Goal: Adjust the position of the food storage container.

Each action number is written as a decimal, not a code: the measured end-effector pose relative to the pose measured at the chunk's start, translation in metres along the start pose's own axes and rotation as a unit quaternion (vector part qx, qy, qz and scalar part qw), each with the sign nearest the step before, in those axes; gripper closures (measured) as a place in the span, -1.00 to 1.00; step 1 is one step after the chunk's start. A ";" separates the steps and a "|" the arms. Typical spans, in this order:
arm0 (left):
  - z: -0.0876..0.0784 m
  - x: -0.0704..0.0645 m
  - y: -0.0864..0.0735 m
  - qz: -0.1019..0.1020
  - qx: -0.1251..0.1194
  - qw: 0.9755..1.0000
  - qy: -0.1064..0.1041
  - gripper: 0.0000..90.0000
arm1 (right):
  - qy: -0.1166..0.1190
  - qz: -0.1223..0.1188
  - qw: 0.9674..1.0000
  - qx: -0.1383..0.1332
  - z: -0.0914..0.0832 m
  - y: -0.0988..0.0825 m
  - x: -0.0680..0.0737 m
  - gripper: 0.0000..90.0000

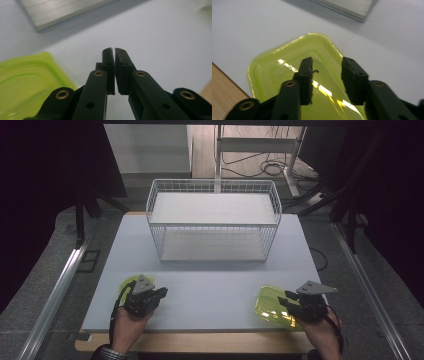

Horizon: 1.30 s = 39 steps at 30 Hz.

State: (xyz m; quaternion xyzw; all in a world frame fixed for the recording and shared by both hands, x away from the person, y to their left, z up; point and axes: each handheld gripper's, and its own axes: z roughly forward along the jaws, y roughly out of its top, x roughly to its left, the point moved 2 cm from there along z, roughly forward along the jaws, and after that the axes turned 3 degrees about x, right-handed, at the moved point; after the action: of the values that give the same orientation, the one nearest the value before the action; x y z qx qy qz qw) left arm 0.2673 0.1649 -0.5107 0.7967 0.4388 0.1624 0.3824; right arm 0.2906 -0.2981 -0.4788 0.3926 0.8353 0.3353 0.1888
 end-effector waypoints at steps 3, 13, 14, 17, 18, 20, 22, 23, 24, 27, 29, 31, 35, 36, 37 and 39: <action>0.001 -0.010 -0.001 0.016 -0.004 1.000 -0.012 0.91 | -0.007 0.013 1.000 0.002 -0.012 -0.009 -0.011 0.73; 0.009 -0.026 -0.004 0.054 0.007 0.998 -0.025 0.85 | -0.036 0.047 0.998 0.010 -0.043 -0.041 -0.028 0.98; 0.010 -0.026 -0.004 0.057 0.007 0.998 -0.023 0.81 | -0.038 0.050 0.998 0.012 -0.045 -0.044 -0.028 0.98; 0.011 -0.027 -0.005 0.061 0.008 0.998 -0.018 0.73 | -0.038 0.056 0.998 0.018 -0.048 -0.055 -0.027 0.98; 0.011 -0.027 -0.005 0.061 0.009 0.998 -0.018 0.73 | -0.036 0.057 0.997 0.022 -0.048 -0.059 -0.027 0.98; 0.012 -0.028 -0.005 0.061 0.012 0.998 -0.021 0.77 | -0.034 0.058 0.997 0.028 -0.046 -0.062 -0.026 0.98; 0.013 -0.029 -0.005 0.062 0.015 0.998 -0.024 0.84 | -0.030 0.059 0.997 0.029 -0.044 -0.063 -0.026 0.98; 0.014 -0.029 -0.005 0.063 0.018 0.998 -0.027 0.87 | -0.028 0.060 0.997 0.029 -0.044 -0.062 -0.026 0.98; 0.014 -0.029 -0.005 0.063 0.020 0.997 -0.030 0.89 | -0.029 0.059 0.997 0.029 -0.043 -0.062 -0.026 0.98; 0.015 -0.029 -0.006 0.063 0.023 0.997 -0.031 0.91 | -0.027 0.057 0.998 0.028 -0.041 -0.060 -0.025 0.98; 0.015 -0.029 -0.006 0.065 0.022 0.997 -0.030 0.92 | -0.025 0.057 0.998 0.027 -0.040 -0.059 -0.025 0.98; 0.015 -0.029 -0.005 0.067 0.023 0.997 -0.028 0.92 | -0.020 0.060 0.998 0.025 -0.036 -0.057 -0.024 0.98; 0.017 -0.031 -0.005 0.073 0.028 0.997 -0.026 0.92 | -0.015 0.058 0.998 0.027 -0.028 -0.052 -0.022 0.98; 0.017 -0.031 -0.005 0.076 0.030 0.996 -0.024 0.92 | -0.010 0.055 0.998 0.026 -0.024 -0.049 -0.020 0.98; 0.017 -0.031 -0.005 0.076 0.030 0.996 -0.024 0.92 | -0.010 0.053 0.998 0.028 -0.022 -0.047 -0.019 0.98; 0.018 -0.031 -0.005 0.076 0.030 0.996 -0.024 0.92 | -0.009 0.051 0.998 0.028 -0.020 -0.044 -0.018 0.98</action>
State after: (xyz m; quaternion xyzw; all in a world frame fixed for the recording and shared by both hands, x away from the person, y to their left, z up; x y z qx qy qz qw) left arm 0.2575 0.1332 -0.5238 0.8429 0.3720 0.1583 0.3551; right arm 0.2667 -0.3412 -0.4953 0.4426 0.8216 0.3177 0.1680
